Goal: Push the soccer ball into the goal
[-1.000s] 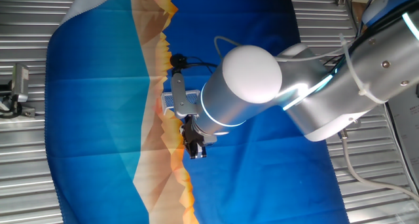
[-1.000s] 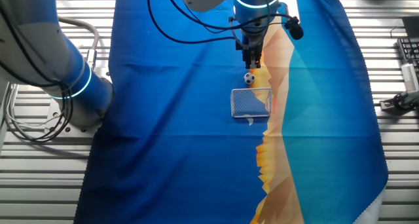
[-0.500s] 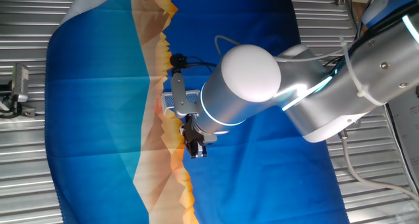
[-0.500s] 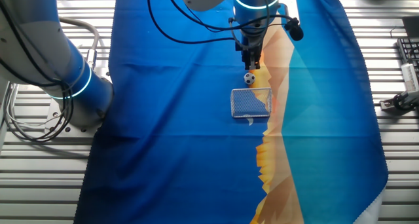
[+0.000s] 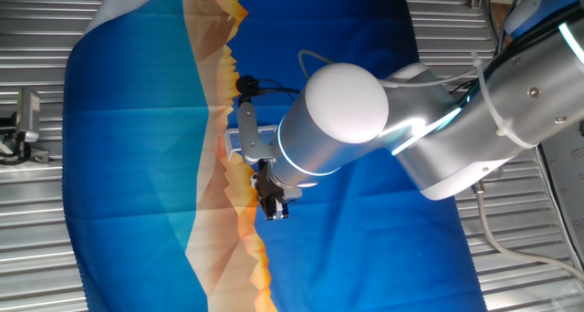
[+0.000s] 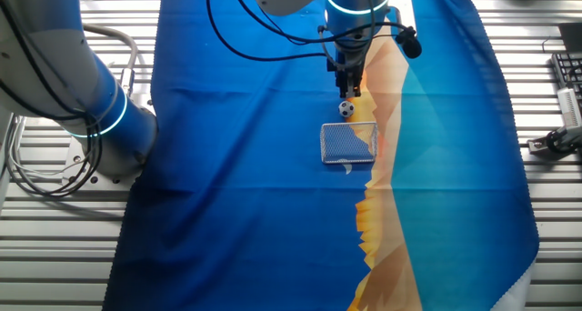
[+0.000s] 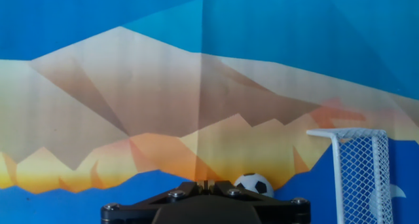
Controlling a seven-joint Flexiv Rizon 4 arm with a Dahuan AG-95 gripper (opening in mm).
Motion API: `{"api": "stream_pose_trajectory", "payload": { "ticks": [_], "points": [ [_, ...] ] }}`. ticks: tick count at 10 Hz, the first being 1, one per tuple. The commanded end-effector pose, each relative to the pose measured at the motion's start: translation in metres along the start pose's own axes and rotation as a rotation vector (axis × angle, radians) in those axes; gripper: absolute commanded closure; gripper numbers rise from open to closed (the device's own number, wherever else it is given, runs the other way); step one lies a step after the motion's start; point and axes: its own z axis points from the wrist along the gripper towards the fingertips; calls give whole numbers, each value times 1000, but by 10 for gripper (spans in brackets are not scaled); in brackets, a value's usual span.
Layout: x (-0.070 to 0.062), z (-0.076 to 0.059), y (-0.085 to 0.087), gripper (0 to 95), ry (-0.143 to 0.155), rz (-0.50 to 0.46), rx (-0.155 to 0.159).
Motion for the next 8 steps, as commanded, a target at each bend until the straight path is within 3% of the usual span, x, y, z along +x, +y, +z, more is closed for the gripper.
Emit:
{"api": "stream_pose_trajectory", "payload": {
  "ticks": [1,8],
  "points": [
    [0,1,0,950,2,0,2],
    [1,1,-1,950,3,-7,2]
  ]
}}
